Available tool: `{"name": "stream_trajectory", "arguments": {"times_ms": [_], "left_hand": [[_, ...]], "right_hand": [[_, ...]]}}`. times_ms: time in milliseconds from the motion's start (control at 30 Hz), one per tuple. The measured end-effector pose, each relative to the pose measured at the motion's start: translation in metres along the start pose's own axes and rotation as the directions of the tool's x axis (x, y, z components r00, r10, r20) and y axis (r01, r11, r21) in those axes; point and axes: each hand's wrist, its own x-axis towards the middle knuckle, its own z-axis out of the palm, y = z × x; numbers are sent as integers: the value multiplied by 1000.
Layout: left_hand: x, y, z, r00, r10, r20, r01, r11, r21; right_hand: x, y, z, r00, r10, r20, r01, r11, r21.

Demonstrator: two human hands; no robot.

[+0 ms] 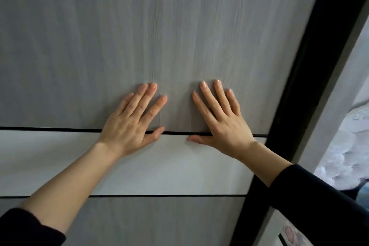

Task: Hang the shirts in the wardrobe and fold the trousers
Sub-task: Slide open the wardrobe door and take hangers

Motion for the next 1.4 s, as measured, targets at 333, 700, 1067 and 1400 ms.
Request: {"name": "stream_trajectory", "arguments": {"times_ms": [333, 700, 1067, 1400], "left_hand": [[-35, -55, -4, 1000, -6, 27, 6, 1000, 1], [-94, -147, -10, 999, -5, 47, 5, 1000, 3], [-176, -274, -22, 995, -39, 95, 43, 998, -41], [-230, -325, -34, 883, -450, 135, 470, 847, -248]], "right_hand": [[36, -51, 18, 985, -41, -168, 44, 999, 14], [98, -140, 33, 977, -54, -207, 56, 998, 5], [184, -267, 43, 978, -56, -200, 57, 998, -2], [242, -301, 26, 979, -101, -177, 106, 994, 22]]}}
